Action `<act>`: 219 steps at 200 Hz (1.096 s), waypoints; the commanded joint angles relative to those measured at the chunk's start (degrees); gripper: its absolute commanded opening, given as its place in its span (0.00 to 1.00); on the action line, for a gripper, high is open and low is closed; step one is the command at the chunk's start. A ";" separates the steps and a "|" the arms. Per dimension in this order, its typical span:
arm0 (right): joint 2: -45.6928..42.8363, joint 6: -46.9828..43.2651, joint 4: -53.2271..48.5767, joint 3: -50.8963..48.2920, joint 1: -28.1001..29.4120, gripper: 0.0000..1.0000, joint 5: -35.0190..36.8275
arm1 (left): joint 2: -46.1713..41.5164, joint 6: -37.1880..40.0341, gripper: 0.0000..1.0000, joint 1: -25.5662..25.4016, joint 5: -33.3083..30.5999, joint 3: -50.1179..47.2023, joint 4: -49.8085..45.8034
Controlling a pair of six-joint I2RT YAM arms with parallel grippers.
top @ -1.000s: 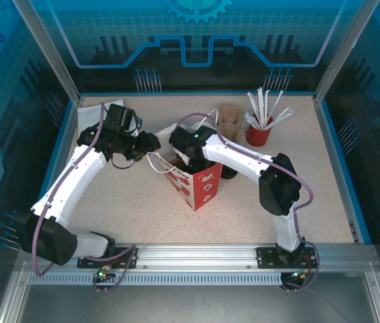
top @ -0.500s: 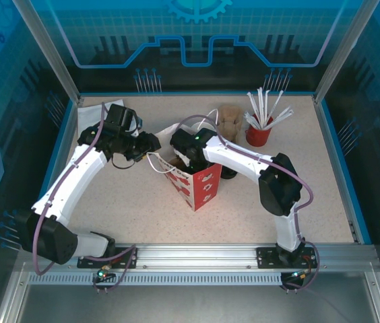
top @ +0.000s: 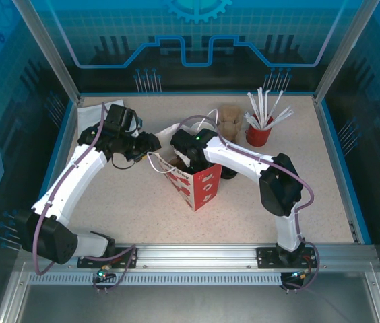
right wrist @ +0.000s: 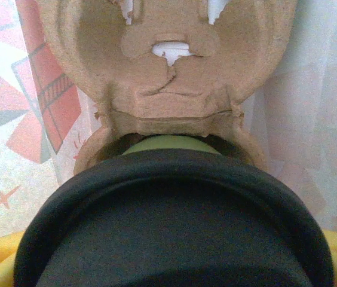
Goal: Pack the takeout coffee
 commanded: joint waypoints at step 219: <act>-1.68 0.59 -3.23 1.90 -0.83 1.00 -1.13 | -0.68 -0.21 0.43 -0.22 0.68 -0.18 -0.88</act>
